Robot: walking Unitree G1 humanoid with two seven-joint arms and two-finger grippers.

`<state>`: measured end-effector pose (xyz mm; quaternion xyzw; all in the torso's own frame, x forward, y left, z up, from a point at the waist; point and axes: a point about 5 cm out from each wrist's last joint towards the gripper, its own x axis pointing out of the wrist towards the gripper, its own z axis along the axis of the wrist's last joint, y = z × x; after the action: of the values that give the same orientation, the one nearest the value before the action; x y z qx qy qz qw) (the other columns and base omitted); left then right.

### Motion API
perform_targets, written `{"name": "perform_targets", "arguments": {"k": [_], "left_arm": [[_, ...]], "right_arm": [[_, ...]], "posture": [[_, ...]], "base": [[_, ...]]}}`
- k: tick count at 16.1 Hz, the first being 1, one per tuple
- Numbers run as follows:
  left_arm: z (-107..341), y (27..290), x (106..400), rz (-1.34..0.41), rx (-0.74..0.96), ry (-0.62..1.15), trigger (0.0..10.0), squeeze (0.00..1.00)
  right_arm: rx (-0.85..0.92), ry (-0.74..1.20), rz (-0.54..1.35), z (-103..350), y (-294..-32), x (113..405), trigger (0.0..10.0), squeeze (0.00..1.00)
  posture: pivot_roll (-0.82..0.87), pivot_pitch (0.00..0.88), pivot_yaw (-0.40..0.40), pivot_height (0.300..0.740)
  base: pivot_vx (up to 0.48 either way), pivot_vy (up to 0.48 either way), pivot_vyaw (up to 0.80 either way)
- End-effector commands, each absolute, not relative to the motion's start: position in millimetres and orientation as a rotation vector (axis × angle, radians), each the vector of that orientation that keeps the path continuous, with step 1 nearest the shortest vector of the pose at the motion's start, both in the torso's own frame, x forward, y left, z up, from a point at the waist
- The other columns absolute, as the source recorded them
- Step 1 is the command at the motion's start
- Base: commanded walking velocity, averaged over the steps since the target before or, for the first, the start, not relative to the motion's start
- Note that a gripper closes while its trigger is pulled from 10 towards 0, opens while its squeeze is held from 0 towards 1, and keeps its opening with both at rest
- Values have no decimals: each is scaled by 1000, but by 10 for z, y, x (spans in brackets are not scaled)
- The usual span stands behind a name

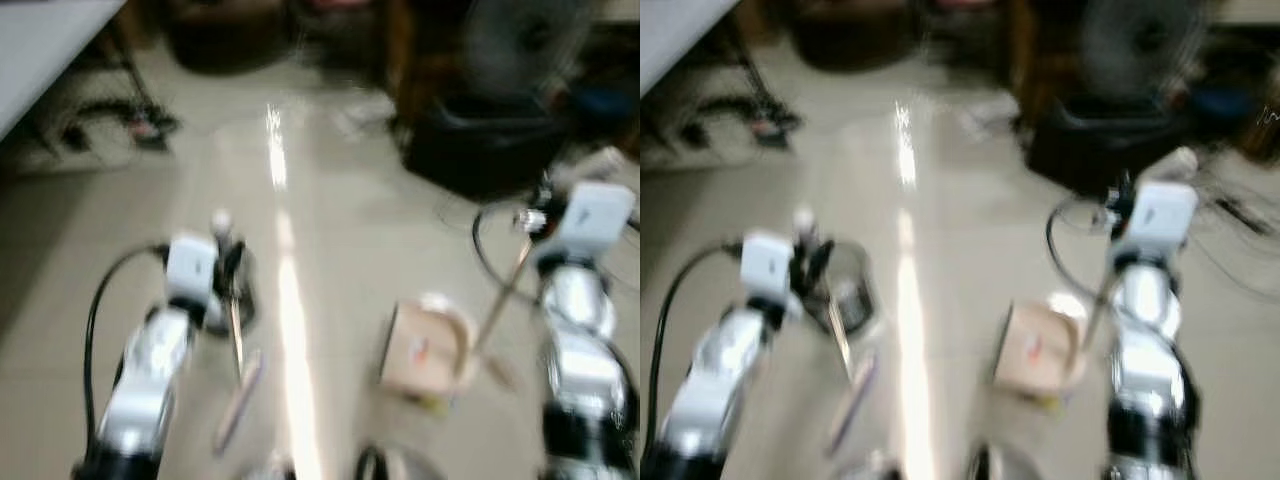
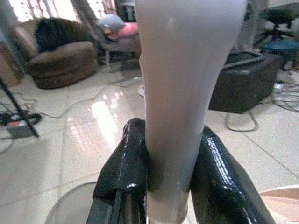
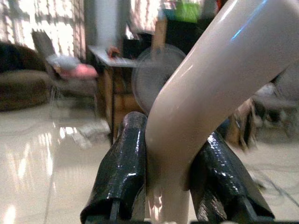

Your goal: Sweep floor

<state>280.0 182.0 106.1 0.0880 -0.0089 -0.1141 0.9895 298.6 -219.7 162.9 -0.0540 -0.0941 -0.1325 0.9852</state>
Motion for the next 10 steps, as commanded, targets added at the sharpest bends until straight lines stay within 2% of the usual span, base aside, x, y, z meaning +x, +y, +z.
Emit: {"name": "perform_targets", "arguments": {"k": [1, 5, 8, 10], "left_arm": [[1156, 1843, 2868, -205, 204, -60, 10000, 0], [1164, 1827, 2932, -197, 200, -60, 10000, 0], [1212, 1827, 2963, -186, 192, -79, 10000, 0], [1218, 1823, 2967, -188, 194, -83, 10000, 0]], "right_arm": [[-96, -180, -295, 1628, -2195, 2985, 10000, 0], [-70, -211, -296, 1652, -2117, 2977, 10000, 0], [44, -205, -195, 1611, -1970, 2943, 10000, 0], [42, -205, -177, 1598, -1922, 2940, 10000, 0]], "posture": [[21, 68, 67, 740], [31, 62, 66, 740], [38, 69, 59, 740], [35, 73, 64, 740]], "base": [[0, -480, 0], [0, -480, 0], [0, -480, 0], [0, -480, 0]]}}
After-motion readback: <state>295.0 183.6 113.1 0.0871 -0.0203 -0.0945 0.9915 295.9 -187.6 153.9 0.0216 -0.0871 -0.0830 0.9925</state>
